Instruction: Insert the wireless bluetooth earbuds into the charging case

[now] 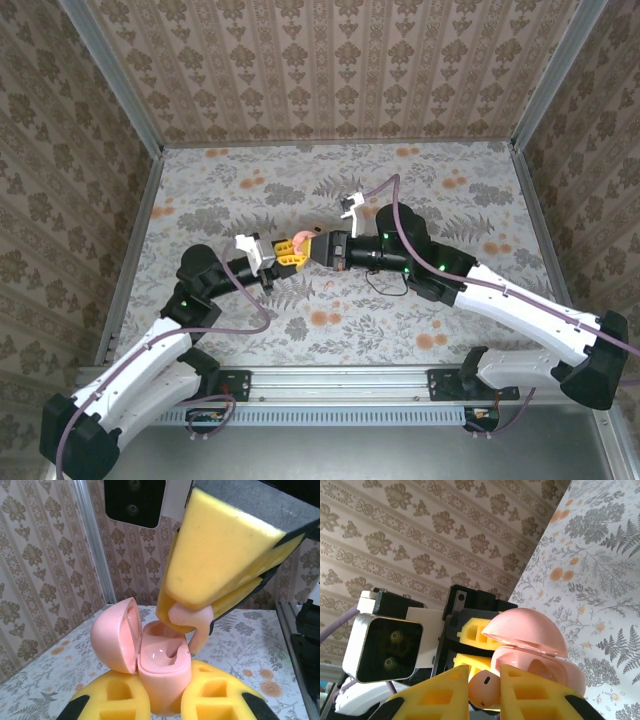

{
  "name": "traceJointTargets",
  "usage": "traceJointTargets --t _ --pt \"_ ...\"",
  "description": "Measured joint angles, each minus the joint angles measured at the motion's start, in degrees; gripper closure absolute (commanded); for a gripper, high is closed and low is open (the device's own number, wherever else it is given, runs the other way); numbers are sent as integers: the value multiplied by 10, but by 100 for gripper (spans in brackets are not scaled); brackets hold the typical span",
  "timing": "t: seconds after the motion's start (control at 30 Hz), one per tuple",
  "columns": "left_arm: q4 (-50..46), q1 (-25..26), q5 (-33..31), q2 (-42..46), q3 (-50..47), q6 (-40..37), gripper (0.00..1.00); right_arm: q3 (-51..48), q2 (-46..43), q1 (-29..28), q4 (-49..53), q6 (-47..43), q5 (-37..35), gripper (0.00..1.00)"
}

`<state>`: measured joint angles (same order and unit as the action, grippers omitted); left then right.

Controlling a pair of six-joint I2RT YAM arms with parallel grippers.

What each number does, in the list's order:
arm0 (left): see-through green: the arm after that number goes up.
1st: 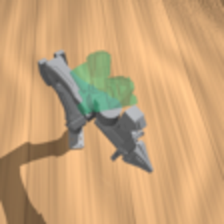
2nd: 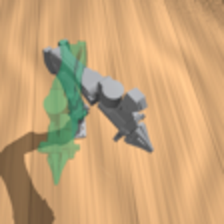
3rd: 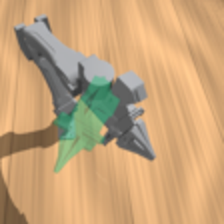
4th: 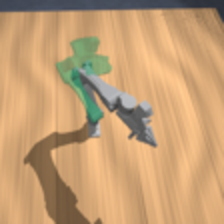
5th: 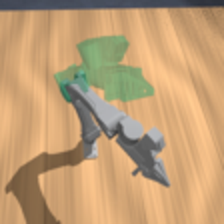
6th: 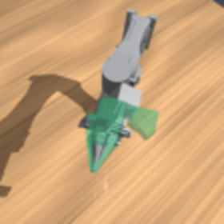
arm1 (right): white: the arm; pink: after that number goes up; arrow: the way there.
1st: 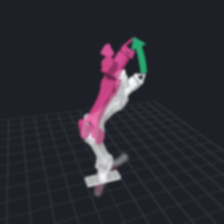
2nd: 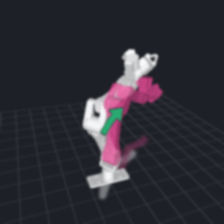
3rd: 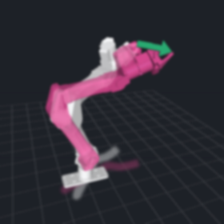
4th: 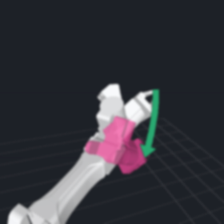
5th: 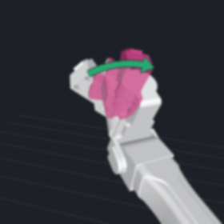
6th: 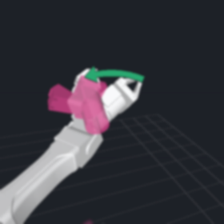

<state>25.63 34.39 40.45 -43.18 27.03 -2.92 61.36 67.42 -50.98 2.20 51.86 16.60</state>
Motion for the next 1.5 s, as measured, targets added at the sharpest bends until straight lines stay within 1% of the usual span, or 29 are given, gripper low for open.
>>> traceJointTargets --t 0.2,0.47,0.87,1.17,1.5 --pt "6 10 -38 0 -4 0 100 -12 -4 -3 -42 39 -28 82" --pt "15 35 -104 0 -20 0 100 -45 -5 -3 -109 99 -65 82" --pt "25 48 -158 0 -22 -7 100 -78 -5 -8 -150 159 -99 82" --pt "37 59 -187 0 -25 -14 100 -84 -1 -14 -187 177 -113 82" --pt "49 83 -240 0 -43 -23 100 -87 5 -17 -224 192 -135 82"
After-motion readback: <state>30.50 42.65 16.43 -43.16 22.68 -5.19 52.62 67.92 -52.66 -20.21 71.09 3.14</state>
